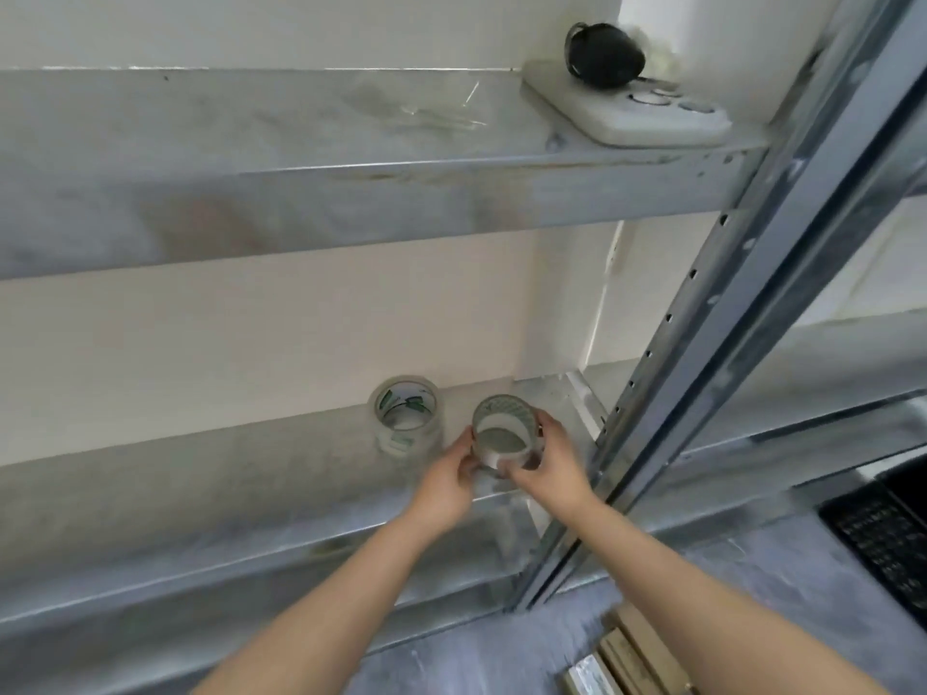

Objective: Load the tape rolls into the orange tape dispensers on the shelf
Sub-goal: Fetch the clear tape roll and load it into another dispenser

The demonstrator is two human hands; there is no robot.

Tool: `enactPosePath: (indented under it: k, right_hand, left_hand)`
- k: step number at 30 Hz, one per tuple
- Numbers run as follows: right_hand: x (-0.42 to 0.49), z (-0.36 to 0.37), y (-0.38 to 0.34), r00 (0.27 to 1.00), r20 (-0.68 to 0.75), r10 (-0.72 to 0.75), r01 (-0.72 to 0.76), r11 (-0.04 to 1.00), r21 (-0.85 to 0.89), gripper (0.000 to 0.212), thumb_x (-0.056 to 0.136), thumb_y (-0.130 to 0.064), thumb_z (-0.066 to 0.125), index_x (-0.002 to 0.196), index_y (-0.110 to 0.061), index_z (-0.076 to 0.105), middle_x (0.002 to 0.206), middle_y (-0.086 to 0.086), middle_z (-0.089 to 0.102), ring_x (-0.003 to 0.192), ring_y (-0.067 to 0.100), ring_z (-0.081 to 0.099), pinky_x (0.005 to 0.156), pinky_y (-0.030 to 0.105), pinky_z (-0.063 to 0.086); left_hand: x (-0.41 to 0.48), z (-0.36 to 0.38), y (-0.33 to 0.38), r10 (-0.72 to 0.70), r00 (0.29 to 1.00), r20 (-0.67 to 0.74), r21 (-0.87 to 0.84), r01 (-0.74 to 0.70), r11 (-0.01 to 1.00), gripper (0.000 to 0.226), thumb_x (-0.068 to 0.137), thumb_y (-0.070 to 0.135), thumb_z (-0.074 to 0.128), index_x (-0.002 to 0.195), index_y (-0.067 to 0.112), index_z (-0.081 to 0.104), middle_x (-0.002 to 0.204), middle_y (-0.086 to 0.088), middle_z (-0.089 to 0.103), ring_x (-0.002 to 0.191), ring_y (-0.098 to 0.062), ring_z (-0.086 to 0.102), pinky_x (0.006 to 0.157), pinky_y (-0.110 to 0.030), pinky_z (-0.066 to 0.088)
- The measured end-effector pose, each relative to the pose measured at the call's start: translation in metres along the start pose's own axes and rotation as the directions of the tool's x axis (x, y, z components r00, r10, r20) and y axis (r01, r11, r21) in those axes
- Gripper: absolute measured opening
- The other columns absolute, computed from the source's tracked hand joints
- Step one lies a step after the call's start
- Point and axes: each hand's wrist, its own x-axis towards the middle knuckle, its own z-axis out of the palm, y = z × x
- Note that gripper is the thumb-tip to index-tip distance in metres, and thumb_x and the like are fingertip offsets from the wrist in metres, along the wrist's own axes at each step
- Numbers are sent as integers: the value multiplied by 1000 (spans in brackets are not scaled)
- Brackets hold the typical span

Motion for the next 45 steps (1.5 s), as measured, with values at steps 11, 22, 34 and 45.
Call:
enactPosePath:
  k: [11, 22, 34, 45]
  right_hand:
    - [29, 5, 24, 978, 86, 190, -168, 962, -213, 100, 68, -48, 72, 145, -17, 16, 144, 8, 42, 130, 29, 43, 105, 40, 40]
    - [19, 6, -22, 947, 137, -290, 303, 949, -83, 87, 76, -37, 68, 145, -12, 21, 153, 9, 25, 142, 26, 18, 115, 36, 16]
    - [15, 49, -39, 824, 426, -373, 416, 909, -9, 83, 76, -27, 67, 144, -13, 21, 151, 9, 27, 141, 22, 23, 113, 25, 18]
    - [-50, 169, -150, 806, 451, -384, 224, 902, 368, 93, 56, -16, 84, 133, -10, 32, 136, 7, 45, 127, 19, 44, 105, 17, 34]
  left_hand:
    - [6, -15, -10, 210, 674, -708, 378, 112, 919, 60, 67, 5, 75, 122, 4, 53, 135, -20, 45, 125, -33, 46, 99, -17, 30]
    - [32, -28, -28, -143, 690, -710, 245, 432, 868, 89, 63, 53, 74, 138, 22, 37, 146, -11, 37, 132, -29, 39, 100, -35, 39]
    - [-14, -52, -16, -20, 557, -830, 149, 257, 955, 44, 55, 34, 85, 74, 21, 48, 95, -5, 54, 71, -17, 49, 58, -24, 34]
    - [-140, -136, -14, -80, 444, -893, 67, 306, 950, 43, 58, 38, 83, 79, 21, 49, 101, 1, 48, 89, -17, 52, 74, -30, 43]
